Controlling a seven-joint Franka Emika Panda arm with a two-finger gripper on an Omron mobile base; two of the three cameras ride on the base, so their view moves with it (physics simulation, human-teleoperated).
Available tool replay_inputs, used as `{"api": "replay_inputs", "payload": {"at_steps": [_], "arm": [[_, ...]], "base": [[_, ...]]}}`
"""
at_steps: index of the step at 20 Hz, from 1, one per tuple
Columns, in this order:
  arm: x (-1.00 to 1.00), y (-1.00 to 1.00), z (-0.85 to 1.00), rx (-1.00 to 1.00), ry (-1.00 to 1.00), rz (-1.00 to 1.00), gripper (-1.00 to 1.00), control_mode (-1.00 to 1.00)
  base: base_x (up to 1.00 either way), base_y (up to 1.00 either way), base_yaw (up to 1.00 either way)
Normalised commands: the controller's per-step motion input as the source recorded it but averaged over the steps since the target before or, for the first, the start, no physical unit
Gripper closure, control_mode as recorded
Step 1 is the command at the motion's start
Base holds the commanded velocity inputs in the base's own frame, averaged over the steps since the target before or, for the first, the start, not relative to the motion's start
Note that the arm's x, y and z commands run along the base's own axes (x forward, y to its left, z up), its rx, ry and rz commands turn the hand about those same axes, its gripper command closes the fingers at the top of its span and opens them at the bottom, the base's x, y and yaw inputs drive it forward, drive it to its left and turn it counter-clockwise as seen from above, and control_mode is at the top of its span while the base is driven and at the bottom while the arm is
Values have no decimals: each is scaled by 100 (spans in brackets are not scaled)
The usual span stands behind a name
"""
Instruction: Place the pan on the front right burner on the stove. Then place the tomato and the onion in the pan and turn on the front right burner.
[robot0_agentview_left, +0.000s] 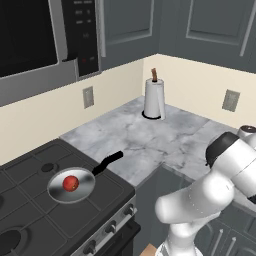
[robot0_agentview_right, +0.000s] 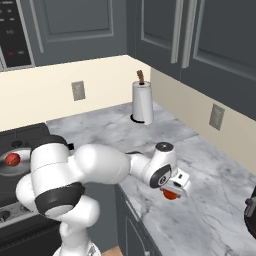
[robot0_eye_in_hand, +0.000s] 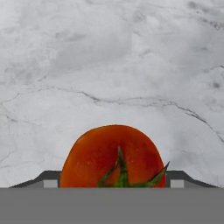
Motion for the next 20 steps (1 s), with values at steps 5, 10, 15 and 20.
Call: {"api": "replay_inputs", "payload": {"at_steps": [5,10,15,20], "arm": [[-1,2,37,0,-4,0,100,-100],[-5,20,79,0,-9,0,100,-100],[-8,38,67,0,-3,0,100,-100],[0,61,56,0,0,1,100,-100]], "base": [[0,0,0],[0,0,0],[0,0,0],[0,0,0]]}}
